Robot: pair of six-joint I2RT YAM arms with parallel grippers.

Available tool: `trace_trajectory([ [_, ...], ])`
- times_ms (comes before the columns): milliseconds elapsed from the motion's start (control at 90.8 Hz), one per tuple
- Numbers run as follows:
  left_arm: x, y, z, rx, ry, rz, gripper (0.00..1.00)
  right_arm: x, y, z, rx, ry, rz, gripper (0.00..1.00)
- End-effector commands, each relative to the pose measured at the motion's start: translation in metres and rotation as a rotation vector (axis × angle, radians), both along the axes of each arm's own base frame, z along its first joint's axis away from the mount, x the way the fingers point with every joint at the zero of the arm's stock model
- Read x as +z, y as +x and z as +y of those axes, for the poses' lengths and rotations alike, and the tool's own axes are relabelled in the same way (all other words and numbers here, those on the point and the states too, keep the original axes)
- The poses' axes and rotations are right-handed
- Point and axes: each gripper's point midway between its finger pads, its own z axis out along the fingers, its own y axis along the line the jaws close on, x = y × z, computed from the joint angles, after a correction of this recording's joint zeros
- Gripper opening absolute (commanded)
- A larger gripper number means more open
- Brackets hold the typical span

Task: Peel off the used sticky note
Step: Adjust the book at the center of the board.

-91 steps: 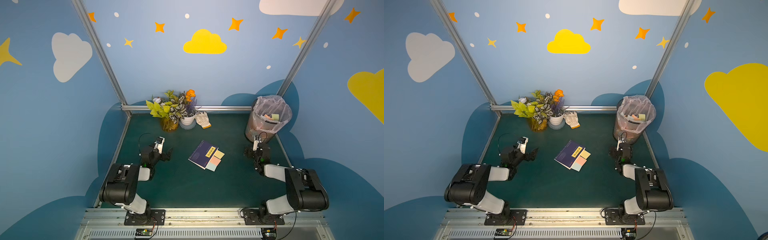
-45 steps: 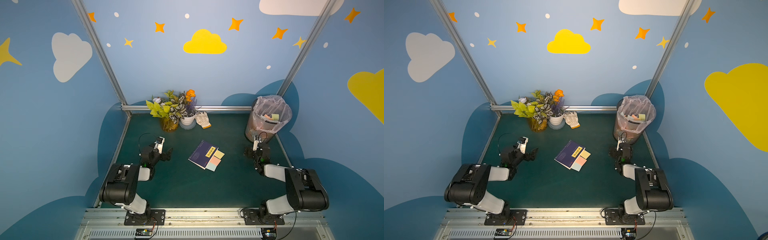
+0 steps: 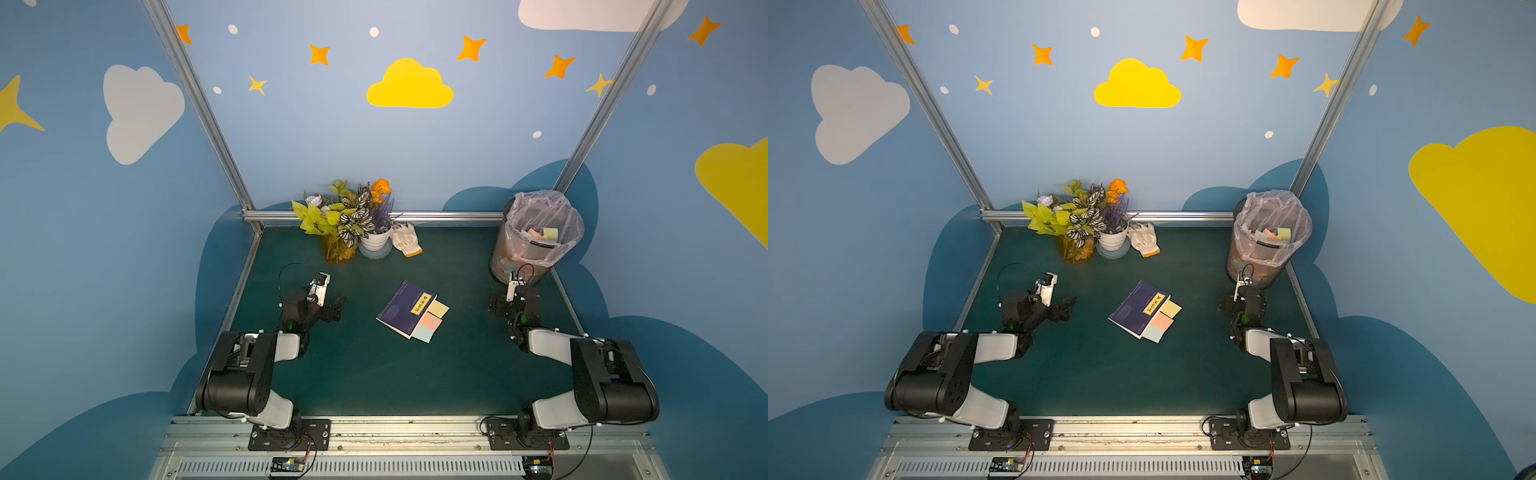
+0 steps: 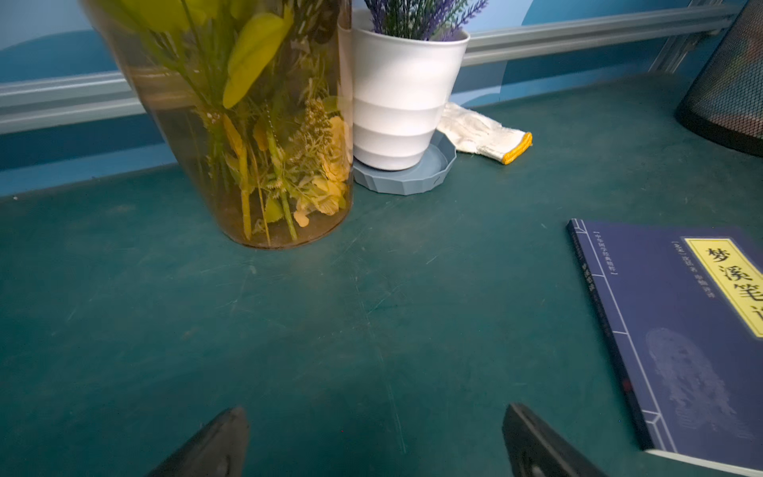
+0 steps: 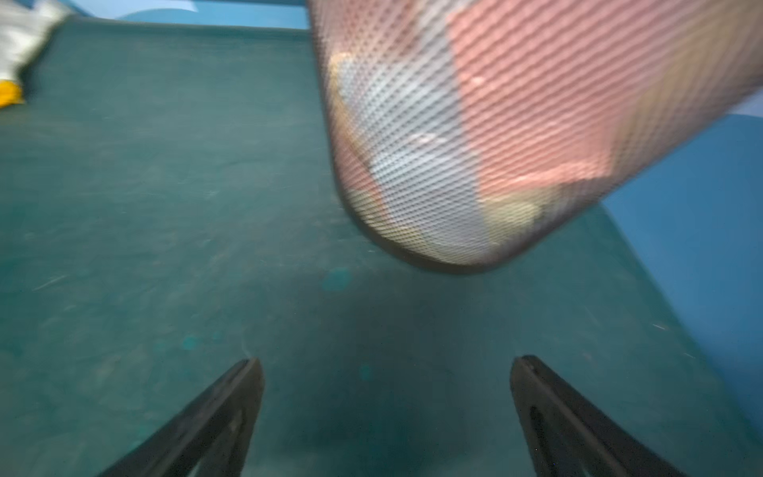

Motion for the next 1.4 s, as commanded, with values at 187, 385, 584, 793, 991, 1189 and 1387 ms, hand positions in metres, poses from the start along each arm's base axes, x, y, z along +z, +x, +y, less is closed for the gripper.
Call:
trace_trajectory([
  [187,0.011,-0.022,-0.052,-0.311,0.326,0.413,0.99,0.08,-0.016,-0.018,-0.456,0.396,0.106,0.98],
  [385,-0.02,-0.04,-0.079,-0.371,0.552,0.449,0.92,0.064,-0.009,0.066,-0.157,0.547,0.297,0.98],
  [584,-0.047,-0.022,-0.083,-0.305,0.655,0.512,0.78,0.04,-0.021,0.148,0.11,0.548,0.447,0.97],
  [793,-0.058,-0.001,-0.088,-0.29,0.683,0.523,0.73,0.026,-0.021,0.184,0.221,0.571,0.562,0.88],
  [991,-0.079,-0.005,-0.095,-0.323,0.706,0.574,0.72,0.004,-0.009,0.218,0.317,0.627,0.724,0.82],
  [1189,-0.099,-0.023,-0.109,-0.403,0.743,0.624,0.73,-0.013,0.016,0.237,0.342,0.658,0.793,0.84],
  [1387,-0.103,-0.052,-0.122,-0.518,0.726,0.66,0.74,-0.037,0.027,0.257,0.381,0.691,0.869,0.84],
])
